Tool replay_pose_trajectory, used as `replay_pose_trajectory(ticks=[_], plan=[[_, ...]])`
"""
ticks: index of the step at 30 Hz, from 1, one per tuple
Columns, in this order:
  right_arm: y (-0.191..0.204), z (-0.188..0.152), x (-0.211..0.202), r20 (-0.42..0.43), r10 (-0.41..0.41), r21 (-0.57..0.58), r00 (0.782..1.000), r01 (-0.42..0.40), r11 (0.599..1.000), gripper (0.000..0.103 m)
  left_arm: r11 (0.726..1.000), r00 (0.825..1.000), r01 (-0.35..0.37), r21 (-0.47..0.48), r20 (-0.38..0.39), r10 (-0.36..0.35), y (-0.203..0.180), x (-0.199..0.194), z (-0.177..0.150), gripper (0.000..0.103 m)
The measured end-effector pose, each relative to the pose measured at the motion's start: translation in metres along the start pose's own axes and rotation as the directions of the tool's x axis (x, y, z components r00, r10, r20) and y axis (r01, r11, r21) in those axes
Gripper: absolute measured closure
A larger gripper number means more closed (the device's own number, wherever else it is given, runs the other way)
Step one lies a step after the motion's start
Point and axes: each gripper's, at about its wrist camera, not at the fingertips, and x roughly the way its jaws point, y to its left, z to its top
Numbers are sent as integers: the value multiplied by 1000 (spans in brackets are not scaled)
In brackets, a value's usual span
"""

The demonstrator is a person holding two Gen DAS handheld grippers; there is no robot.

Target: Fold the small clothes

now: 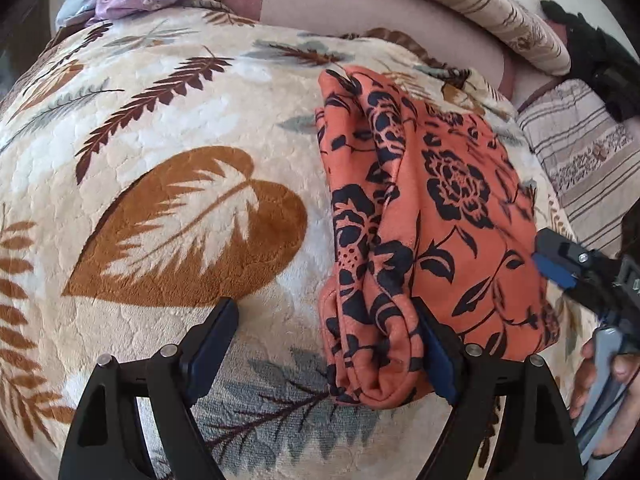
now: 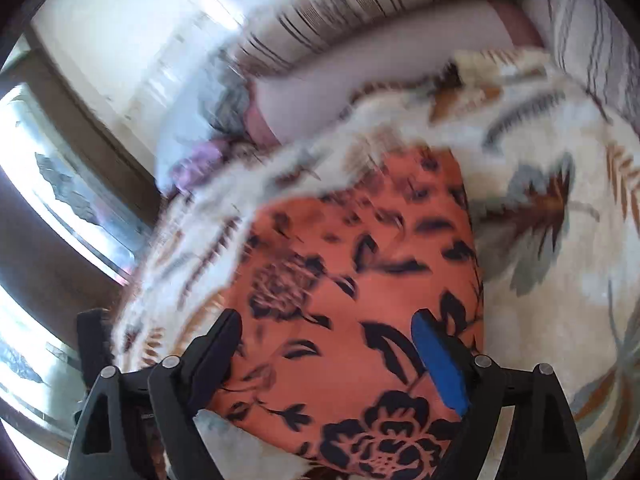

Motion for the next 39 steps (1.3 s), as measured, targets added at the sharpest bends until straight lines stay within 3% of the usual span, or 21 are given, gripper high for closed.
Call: replay_pose_trajectory(ticks=[1,4,6,10,13,15,17,23,29,37,39], plan=[[4,-4,-13,67,12,-4,998,-12,1000,15,1000,1000,2,-3,8,-2,0,-8,-2,18],[24,-18,-45,121,-18,-41,992,23,999,15,999,997,-27,38,72,24,-4,-34,-8,18],[37,-34,-64,176,-80,-76,981,94,993,14,997,990,-66,49,128,59,-8,-53,-12,18],[56,-74,-82,200,-177,-177,964,213,961,4,992,960,-123,38,257,109,-17,-96,-24,12],[65,-108,-80,203,-234,-279,951,286,917,2,987,938,-154,40,319,133,-25,-121,-33,4],[65,-127,-76,145,-283,-310,948,315,897,1,982,939,-178,62,308,151,-32,-132,-40,4],[65,-138,-74,115,-276,-315,954,299,901,1,979,945,-186,83,286,156,-37,-140,-46,4],[72,-155,-95,176,-265,-337,948,311,889,1,971,931,-219,98,319,178,-61,-168,-68,4],[63,-165,-121,271,-275,-316,922,355,880,1,961,914,-253,112,354,199,-88,-182,-78,4],[41,-160,-170,442,-279,-179,852,389,904,1,949,904,-299,98,348,248,-109,-178,-85,4],[36,-159,-174,445,-282,-159,850,385,909,1,944,904,-314,100,335,265,-112,-174,-86,4]])
